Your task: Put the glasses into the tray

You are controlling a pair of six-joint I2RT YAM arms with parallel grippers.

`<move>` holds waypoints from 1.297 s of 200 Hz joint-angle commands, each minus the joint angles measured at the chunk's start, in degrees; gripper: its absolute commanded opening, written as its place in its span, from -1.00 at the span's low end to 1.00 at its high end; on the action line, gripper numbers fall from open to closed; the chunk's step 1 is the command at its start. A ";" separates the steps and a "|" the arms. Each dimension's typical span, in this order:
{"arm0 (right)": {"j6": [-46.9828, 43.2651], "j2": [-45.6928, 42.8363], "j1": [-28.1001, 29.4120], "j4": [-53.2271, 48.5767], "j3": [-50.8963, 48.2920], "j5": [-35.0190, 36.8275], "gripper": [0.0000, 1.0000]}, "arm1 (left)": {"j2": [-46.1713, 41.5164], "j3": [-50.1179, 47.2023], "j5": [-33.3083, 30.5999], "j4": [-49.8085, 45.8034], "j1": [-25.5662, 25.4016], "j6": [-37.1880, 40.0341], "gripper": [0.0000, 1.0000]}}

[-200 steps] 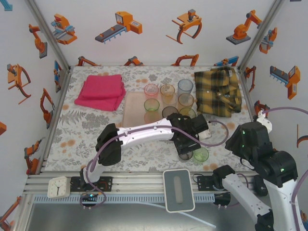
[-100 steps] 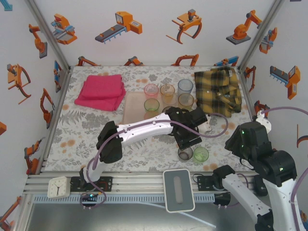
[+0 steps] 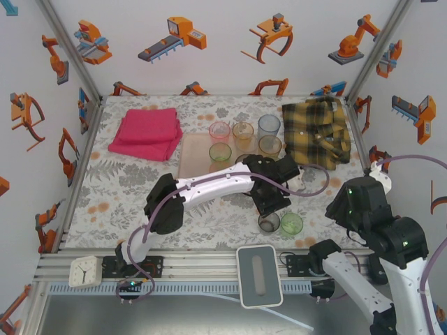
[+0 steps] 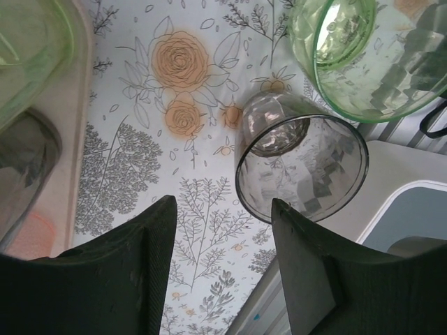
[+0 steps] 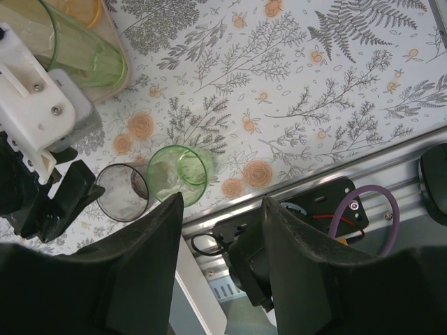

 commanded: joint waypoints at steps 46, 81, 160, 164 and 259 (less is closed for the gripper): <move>-0.60 -0.49 -0.18 1.99 -1.38 1.15 -0.06 | 2.93 1.67 2.67 -2.16 -0.31 -0.35 -0.01; -0.60 -0.93 -0.20 2.08 -1.88 1.14 -0.05 | 3.71 1.89 2.00 -2.23 -0.36 -0.53 -0.10; -0.69 -1.68 -0.20 2.39 -2.72 1.26 -0.05 | 4.57 1.55 1.46 -2.41 -1.00 -0.62 -0.25; -0.69 -1.77 -0.12 2.36 -2.73 1.34 -0.06 | 4.59 1.58 1.36 -2.38 -1.06 -0.61 -0.24; -1.14 -2.36 -0.18 2.86 -3.14 1.53 -0.06 | 4.15 0.69 -0.49 -2.51 -1.55 -0.22 -0.48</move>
